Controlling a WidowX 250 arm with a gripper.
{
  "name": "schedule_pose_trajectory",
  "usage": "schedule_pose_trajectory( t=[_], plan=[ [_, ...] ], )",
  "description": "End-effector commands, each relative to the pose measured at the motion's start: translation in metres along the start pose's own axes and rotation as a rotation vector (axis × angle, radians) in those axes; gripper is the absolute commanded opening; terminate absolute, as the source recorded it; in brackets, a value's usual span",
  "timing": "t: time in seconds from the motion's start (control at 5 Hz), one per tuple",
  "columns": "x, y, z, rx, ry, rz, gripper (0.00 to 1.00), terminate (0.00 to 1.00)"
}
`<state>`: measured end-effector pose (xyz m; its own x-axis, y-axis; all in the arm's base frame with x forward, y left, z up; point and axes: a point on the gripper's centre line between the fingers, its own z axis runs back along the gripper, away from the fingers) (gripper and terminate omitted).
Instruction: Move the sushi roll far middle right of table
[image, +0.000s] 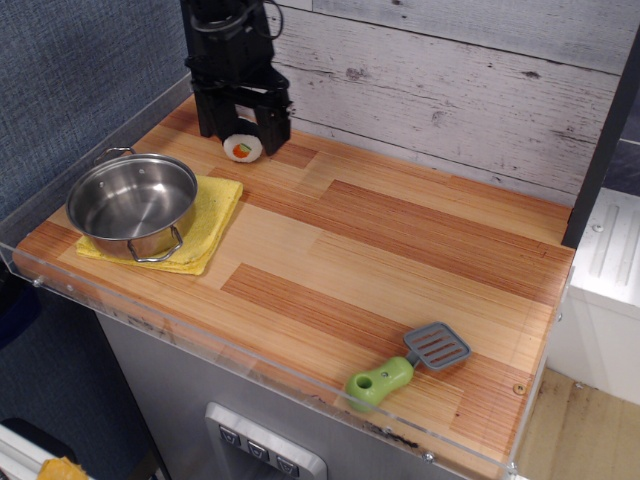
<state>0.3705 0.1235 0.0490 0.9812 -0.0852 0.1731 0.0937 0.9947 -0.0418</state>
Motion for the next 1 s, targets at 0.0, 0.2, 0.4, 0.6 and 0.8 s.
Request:
schedule_pose_trajectory(
  t=[0.0,0.2,0.4,0.6,0.8],
  plan=[
    [0.011,0.037,0.002,0.043,-0.027,0.039,1.0,0.0],
    [0.018,0.041,-0.013,0.055,-0.028,0.043,1.0,0.0],
    [0.021,0.036,-0.022,0.067,-0.025,0.037,0.0,0.0],
    [0.019,0.027,-0.021,0.07,-0.026,0.035,0.0,0.0],
    [0.016,0.021,-0.01,0.068,-0.049,0.036,0.0,0.0]
  ],
)
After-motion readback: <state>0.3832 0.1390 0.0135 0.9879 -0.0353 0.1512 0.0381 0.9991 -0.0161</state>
